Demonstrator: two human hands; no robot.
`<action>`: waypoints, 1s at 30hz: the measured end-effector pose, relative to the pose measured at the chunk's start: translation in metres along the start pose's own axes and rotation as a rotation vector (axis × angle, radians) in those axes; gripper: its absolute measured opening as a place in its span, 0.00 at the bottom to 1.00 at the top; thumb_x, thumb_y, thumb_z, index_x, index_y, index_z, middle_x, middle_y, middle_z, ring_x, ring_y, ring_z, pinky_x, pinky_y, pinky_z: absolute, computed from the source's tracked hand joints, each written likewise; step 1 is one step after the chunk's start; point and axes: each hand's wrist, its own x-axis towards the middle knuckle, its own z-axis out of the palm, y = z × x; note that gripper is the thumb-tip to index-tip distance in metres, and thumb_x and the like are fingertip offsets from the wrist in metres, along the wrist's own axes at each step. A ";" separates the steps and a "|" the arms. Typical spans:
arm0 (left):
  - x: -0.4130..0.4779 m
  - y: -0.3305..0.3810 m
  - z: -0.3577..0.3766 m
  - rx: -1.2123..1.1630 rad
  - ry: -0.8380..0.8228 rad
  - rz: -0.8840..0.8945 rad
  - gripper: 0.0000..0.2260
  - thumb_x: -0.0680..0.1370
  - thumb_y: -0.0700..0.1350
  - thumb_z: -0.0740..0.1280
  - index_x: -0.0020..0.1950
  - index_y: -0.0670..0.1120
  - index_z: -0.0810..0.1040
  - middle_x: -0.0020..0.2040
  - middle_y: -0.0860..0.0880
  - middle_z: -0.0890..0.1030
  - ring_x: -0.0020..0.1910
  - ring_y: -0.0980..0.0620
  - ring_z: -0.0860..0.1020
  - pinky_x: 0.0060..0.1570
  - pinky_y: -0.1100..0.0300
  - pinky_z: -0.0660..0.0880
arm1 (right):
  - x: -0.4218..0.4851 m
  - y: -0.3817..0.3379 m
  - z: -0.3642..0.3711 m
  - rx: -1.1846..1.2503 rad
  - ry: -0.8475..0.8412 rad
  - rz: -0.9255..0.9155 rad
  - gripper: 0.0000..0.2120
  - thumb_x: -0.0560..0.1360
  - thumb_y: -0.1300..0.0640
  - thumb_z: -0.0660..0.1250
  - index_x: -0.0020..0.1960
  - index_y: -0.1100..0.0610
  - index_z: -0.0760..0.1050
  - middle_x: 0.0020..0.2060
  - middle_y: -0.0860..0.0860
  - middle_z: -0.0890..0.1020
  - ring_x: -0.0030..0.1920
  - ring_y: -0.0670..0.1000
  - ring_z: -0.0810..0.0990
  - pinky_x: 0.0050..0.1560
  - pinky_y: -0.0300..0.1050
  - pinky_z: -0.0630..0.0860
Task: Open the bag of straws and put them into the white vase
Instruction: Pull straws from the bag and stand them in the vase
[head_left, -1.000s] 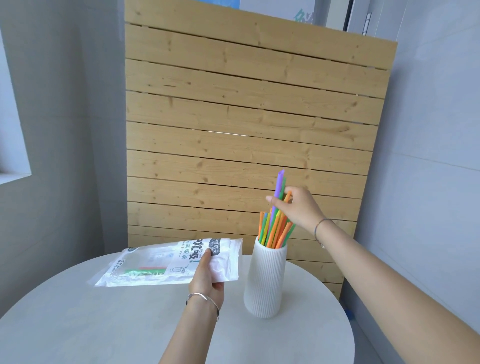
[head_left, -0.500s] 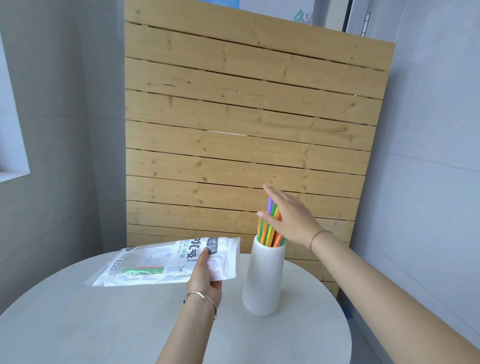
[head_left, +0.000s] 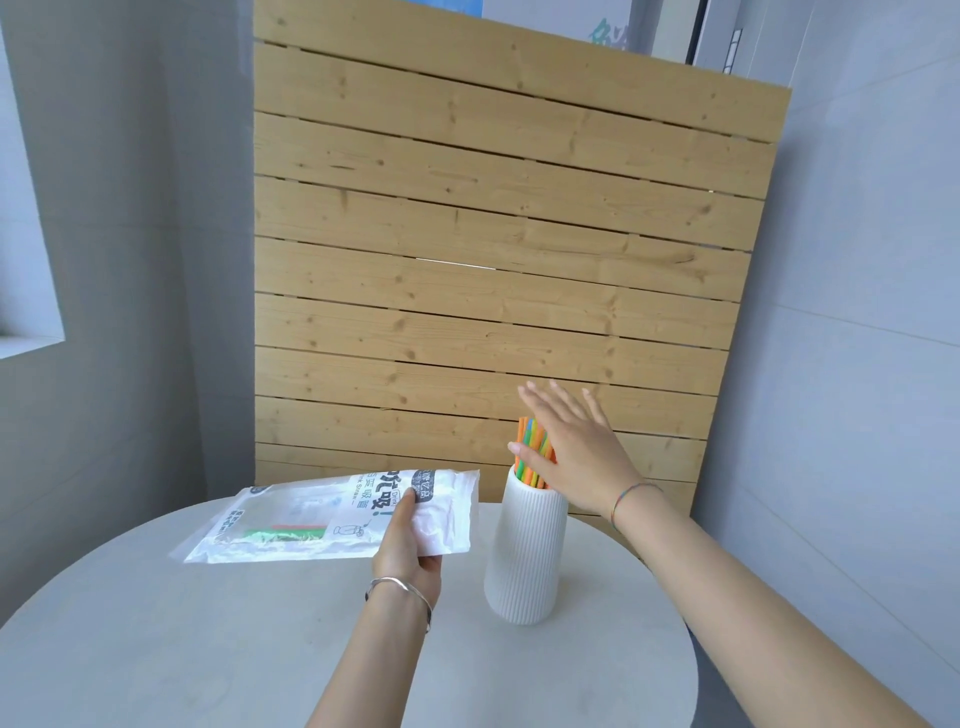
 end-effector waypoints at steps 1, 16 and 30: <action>0.000 0.000 0.000 0.006 0.000 0.007 0.12 0.77 0.45 0.67 0.59 0.45 0.76 0.47 0.50 0.80 0.42 0.56 0.78 0.36 0.66 0.78 | -0.003 -0.007 -0.001 0.052 0.171 -0.038 0.28 0.78 0.43 0.55 0.74 0.53 0.59 0.74 0.48 0.64 0.75 0.49 0.57 0.75 0.45 0.45; -0.010 0.025 0.000 0.593 0.096 0.441 0.12 0.69 0.49 0.75 0.46 0.45 0.78 0.44 0.47 0.82 0.45 0.46 0.79 0.45 0.56 0.75 | -0.051 -0.114 0.091 2.386 -0.197 1.147 0.21 0.79 0.46 0.56 0.58 0.61 0.74 0.55 0.60 0.79 0.60 0.62 0.77 0.58 0.58 0.76; -0.014 0.047 -0.005 0.881 -0.179 0.567 0.05 0.71 0.44 0.74 0.45 0.48 0.80 0.43 0.51 0.83 0.42 0.53 0.81 0.35 0.66 0.78 | -0.056 -0.129 0.105 2.426 -0.240 1.220 0.17 0.80 0.53 0.56 0.49 0.65 0.76 0.36 0.61 0.79 0.35 0.58 0.77 0.33 0.51 0.82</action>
